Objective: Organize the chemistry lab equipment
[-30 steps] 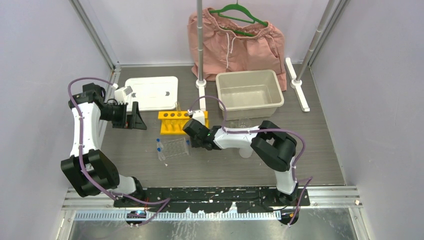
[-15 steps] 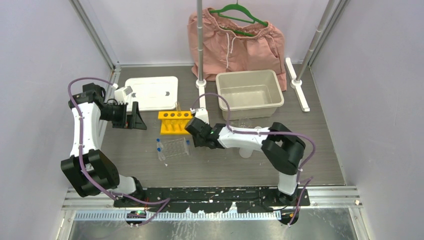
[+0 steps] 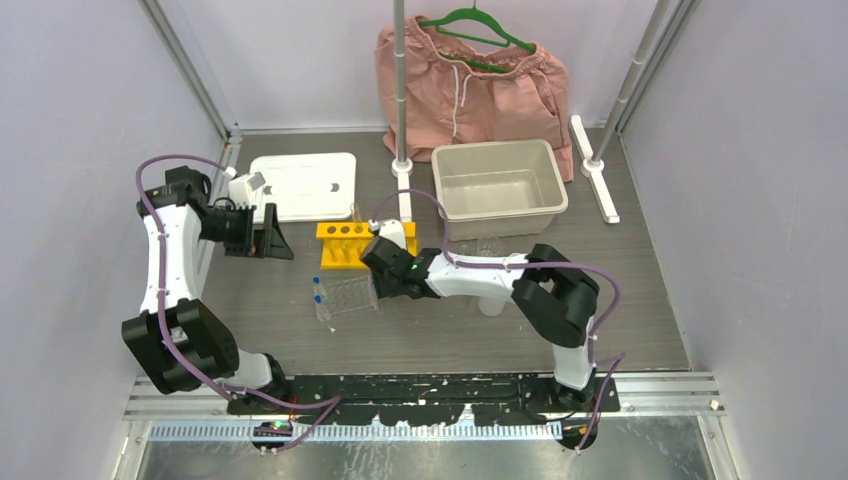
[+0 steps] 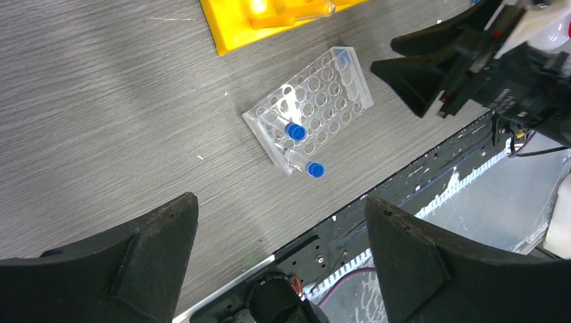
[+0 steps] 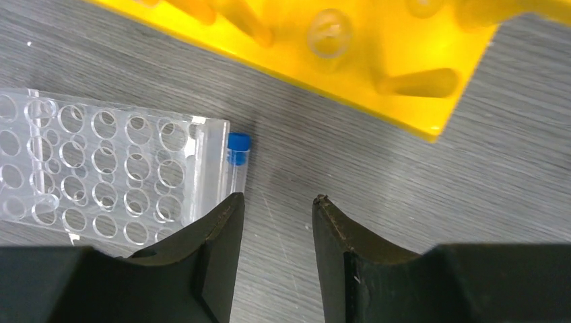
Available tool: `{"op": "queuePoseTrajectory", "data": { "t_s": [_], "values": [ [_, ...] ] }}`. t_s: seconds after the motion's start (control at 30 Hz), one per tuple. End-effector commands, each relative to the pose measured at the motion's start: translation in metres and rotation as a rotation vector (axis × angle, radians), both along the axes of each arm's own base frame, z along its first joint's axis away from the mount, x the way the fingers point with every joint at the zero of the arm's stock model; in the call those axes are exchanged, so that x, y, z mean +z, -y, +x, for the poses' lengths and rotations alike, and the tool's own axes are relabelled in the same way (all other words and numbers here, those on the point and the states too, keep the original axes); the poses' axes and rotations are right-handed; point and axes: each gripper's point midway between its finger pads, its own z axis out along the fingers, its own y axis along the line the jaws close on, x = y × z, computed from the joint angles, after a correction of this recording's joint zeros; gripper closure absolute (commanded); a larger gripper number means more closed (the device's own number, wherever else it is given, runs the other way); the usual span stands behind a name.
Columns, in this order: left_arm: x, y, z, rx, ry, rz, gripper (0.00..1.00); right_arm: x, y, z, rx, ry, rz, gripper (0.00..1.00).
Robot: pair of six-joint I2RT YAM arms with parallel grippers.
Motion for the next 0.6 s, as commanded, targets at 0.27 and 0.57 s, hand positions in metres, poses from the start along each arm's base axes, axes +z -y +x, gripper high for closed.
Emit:
{"op": "queuePoseTrajectory", "data": {
  "t_s": [0.27,0.57],
  "values": [
    [0.006,-0.002,0.001,-0.020,0.048,0.019,0.06,-0.002,-0.045,0.006,0.055,-0.022,0.079,0.53],
    [0.004,-0.003,-0.001,-0.024,0.046,0.027,0.06,-0.024,-0.038,0.008,0.034,-0.033,0.013,0.59]
  ]
}}
